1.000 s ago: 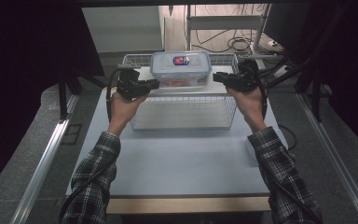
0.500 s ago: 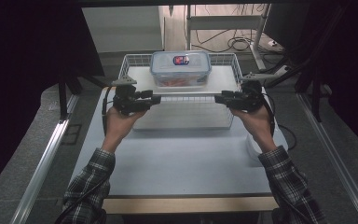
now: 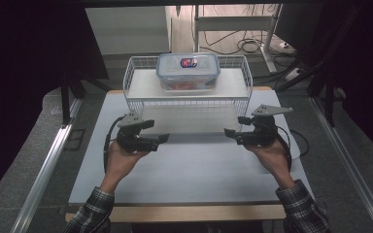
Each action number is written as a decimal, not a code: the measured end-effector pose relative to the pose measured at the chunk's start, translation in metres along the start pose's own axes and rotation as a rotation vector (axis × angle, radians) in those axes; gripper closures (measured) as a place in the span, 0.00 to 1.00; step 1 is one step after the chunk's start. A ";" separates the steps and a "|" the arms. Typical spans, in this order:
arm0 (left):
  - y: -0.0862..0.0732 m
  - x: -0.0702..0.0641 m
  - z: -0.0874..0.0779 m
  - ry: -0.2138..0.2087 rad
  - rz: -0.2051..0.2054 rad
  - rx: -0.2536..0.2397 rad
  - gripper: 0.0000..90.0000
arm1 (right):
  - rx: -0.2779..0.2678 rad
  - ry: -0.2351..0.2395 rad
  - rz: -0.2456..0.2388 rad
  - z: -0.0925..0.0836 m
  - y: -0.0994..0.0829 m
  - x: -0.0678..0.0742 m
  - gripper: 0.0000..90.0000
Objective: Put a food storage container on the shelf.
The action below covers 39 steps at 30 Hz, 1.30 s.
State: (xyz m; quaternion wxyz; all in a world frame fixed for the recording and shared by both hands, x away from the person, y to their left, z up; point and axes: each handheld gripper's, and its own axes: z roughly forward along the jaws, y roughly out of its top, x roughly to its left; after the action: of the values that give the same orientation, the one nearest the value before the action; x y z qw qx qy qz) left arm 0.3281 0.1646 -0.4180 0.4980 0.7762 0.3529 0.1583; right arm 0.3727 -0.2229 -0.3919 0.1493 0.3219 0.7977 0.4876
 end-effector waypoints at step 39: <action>-0.108 -0.033 -0.012 0.090 0.049 0.086 0.03 | 0.087 -0.069 -0.086 -0.009 -0.103 0.038 0.04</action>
State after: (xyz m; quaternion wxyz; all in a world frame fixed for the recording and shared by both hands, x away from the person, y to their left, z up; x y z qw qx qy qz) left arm 0.2558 0.1769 -0.5045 0.4438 0.7973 0.3622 0.1900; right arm 0.3021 -0.2366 -0.4746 0.1835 0.3099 0.8256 0.4344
